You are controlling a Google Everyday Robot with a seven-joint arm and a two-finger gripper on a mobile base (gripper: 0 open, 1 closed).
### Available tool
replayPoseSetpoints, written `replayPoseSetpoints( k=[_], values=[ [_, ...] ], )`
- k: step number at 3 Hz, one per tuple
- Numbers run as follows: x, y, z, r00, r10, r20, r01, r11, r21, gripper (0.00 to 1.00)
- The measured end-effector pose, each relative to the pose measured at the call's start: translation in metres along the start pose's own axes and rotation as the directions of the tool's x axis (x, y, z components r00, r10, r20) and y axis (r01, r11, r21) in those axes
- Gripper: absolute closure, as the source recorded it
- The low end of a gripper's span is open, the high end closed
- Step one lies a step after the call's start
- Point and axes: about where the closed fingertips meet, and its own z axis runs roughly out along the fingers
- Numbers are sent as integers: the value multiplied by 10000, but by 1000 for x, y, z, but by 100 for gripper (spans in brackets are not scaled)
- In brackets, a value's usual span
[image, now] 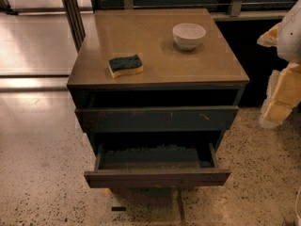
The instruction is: Close middle drawer
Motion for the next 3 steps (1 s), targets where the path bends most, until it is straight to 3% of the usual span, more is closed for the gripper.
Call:
replayPoseSetpoints(
  k=[1,2,3],
  values=[
    [0,0,0,10000,0,0,0,10000,1,0],
    [0,1,5,9999,-103,-66,104,9999,129,19],
    [8,12,44,10000,30,90,-29,10000,-33,42]
  ],
)
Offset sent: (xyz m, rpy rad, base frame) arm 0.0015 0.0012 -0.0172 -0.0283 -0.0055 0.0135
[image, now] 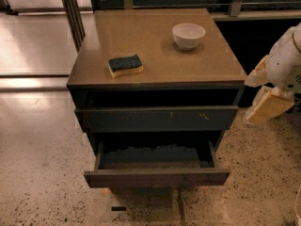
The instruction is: Close middle drawer
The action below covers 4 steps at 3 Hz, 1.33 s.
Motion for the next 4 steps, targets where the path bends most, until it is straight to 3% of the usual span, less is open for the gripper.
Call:
replayPoseSetpoints(
  k=[1,2,3,4],
  values=[
    [11,17,67,9995,230,211,-217,9980,-590,65],
    [20,34,140,9968,639,485,-566,9886,-1398,88],
    [33,59,213,9920,1055,692,-850,9642,-2512,100],
    [33,59,213,9920,1055,692,-850,9642,-2512,100]
  ],
)
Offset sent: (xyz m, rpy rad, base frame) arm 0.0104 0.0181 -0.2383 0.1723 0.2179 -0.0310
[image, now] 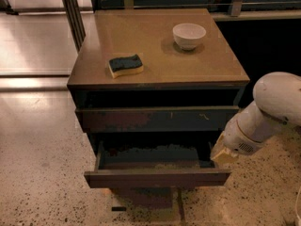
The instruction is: Close middle drawer
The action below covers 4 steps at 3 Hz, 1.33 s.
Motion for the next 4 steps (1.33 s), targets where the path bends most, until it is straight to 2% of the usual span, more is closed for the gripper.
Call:
replayPoseSetpoints(
  k=[1,2,3,4],
  values=[
    [17,1,26,9997,-22,248,26,9998,-179,100],
    [50,14,80,9991,-135,400,156,9986,-515,100],
    [90,20,161,9957,-125,917,180,9980,-598,100],
    [118,28,220,9931,104,1169,29,9936,-1132,100]
  ],
)
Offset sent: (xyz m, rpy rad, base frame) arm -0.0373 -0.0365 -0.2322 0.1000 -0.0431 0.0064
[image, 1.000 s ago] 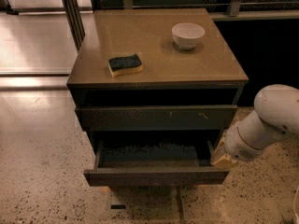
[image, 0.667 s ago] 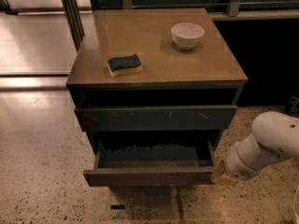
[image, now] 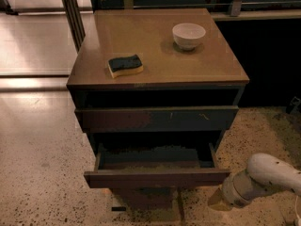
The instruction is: Close middle drawer
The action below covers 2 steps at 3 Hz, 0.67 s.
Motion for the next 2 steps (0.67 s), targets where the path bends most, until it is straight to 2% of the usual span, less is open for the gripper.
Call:
replayPoseSetpoints(
  k=[1,2],
  values=[
    [7,6,20,9999,114,110,-110,9994,-333,100],
    [7,6,20,9999,113,111,-110,9994,-331,100]
  ],
)
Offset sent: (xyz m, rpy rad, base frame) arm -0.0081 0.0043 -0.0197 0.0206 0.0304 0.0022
